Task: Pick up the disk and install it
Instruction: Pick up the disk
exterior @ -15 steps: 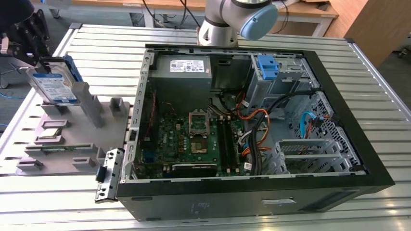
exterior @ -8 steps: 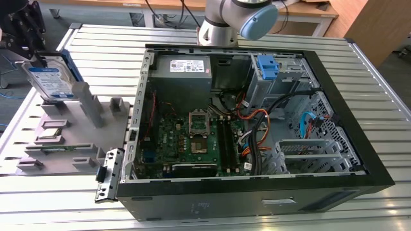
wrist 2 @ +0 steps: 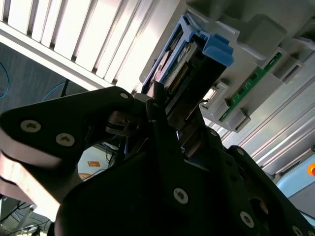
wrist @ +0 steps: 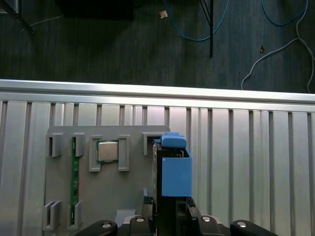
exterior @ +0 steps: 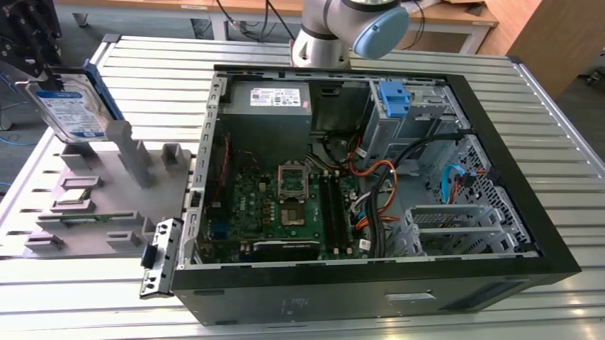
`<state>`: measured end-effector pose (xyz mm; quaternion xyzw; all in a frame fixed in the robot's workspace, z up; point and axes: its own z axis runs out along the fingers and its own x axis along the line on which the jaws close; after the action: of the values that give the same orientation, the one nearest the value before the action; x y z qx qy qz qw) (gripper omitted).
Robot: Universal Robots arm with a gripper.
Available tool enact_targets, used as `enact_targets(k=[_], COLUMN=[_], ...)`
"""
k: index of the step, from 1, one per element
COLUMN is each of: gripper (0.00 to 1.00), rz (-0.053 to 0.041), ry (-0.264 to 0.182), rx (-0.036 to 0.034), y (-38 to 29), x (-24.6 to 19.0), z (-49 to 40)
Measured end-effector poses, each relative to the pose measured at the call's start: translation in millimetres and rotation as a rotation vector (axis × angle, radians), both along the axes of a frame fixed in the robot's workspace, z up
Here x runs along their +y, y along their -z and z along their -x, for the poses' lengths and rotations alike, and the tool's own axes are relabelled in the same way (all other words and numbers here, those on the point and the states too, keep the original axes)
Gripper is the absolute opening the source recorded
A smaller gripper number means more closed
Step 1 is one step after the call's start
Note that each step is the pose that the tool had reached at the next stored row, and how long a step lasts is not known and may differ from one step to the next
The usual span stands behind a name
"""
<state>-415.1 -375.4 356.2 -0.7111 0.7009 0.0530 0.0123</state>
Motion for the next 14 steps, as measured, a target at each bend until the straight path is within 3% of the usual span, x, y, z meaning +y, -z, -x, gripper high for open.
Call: enact_targets(k=[14], gripper=[0.35], rz=[0.0026], ry=[0.000], rx=[0.0001], y=[-0.1], x=[0.0], z=[-0.1])
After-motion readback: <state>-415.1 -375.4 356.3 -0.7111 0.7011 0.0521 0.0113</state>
